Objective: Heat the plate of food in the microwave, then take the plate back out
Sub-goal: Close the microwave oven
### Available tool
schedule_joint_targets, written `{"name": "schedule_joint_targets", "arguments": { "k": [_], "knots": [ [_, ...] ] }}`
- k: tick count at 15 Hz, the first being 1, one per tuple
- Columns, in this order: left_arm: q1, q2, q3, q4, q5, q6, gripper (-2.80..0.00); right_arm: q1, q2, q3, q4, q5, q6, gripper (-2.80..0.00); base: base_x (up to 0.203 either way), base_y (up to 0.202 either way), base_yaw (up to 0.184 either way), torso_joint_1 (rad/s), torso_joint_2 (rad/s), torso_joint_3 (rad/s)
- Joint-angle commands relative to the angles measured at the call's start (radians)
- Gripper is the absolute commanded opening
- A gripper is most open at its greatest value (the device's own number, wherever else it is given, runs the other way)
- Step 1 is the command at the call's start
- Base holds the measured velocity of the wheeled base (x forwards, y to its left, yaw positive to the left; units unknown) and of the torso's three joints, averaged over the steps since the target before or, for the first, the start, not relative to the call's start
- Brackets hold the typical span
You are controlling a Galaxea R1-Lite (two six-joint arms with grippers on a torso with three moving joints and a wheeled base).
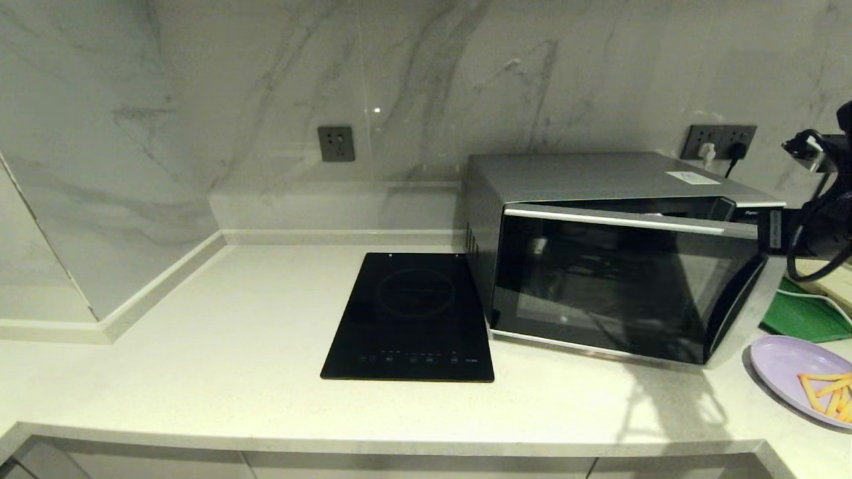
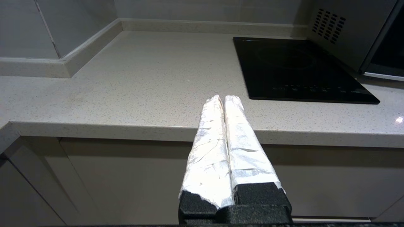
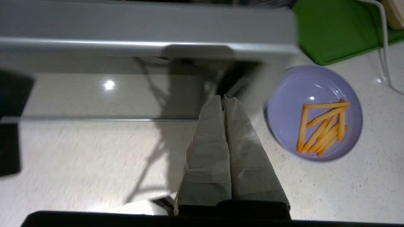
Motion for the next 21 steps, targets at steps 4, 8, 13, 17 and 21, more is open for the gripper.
{"name": "schedule_joint_targets", "arguments": {
  "k": [4,8,13,17,21],
  "knots": [
    [0.0,0.0,0.0,-0.001,0.0,0.0,-2.8,-0.114,0.187,-0.048,-0.127,0.049,0.004,-2.8,0.0,0.0,0.0,0.0,0.0,0.0],
    [0.0,0.0,0.0,-0.001,0.001,0.0,-2.8,-0.121,0.225,-0.057,-0.198,0.105,0.004,-2.8,0.0,0.0,0.0,0.0,0.0,0.0],
    [0.0,0.0,0.0,-0.001,0.0,0.0,-2.8,-0.121,0.27,-0.085,-0.247,0.115,0.004,-2.8,0.0,0.0,0.0,0.0,0.0,0.0],
    [0.0,0.0,0.0,-0.001,0.0,0.0,-2.8,-0.119,0.326,-0.102,-0.361,0.113,0.003,-2.8,0.0,0.0,0.0,0.0,0.0,0.0],
    [0.0,0.0,0.0,-0.001,0.0,0.0,-2.8,-0.118,0.373,-0.182,-0.37,0.116,0.05,-2.8,0.0,0.0,0.0,0.0,0.0,0.0]
  ]
}}
